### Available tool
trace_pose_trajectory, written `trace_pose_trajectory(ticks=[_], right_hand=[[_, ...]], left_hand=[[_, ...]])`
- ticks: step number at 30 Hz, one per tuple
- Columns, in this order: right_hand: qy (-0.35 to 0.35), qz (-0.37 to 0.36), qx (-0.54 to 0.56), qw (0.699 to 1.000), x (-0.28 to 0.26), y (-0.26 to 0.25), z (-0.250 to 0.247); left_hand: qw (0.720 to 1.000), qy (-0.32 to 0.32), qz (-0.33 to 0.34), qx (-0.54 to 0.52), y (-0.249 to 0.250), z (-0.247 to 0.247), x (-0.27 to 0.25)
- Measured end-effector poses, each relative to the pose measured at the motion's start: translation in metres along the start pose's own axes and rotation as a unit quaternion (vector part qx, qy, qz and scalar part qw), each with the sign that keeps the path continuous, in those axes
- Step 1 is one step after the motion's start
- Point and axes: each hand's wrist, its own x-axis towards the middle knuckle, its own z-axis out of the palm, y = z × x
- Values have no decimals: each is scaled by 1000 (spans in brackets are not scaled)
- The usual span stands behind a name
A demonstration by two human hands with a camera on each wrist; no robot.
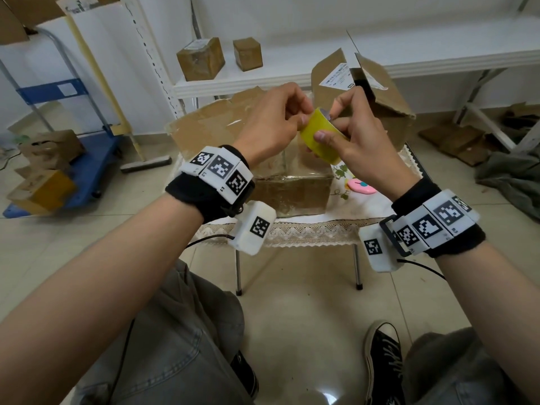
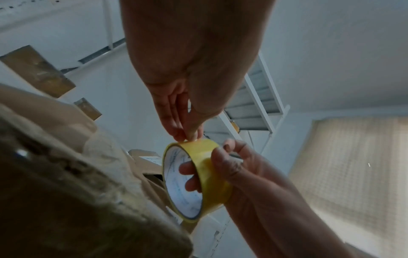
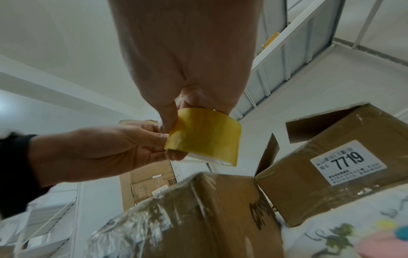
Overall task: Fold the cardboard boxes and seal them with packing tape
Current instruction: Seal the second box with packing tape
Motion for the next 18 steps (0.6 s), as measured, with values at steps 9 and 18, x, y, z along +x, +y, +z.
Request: trace_pose_trajectory(ticks=[9,18], right_hand=[[-15,12,-27,999,1,5,1],[19,5,-129,991,4,12,-5]], left_hand=[[995,-7,-75,-62,-17,-6,3],[972,-59,-124,-192,-16,-18,-7]])
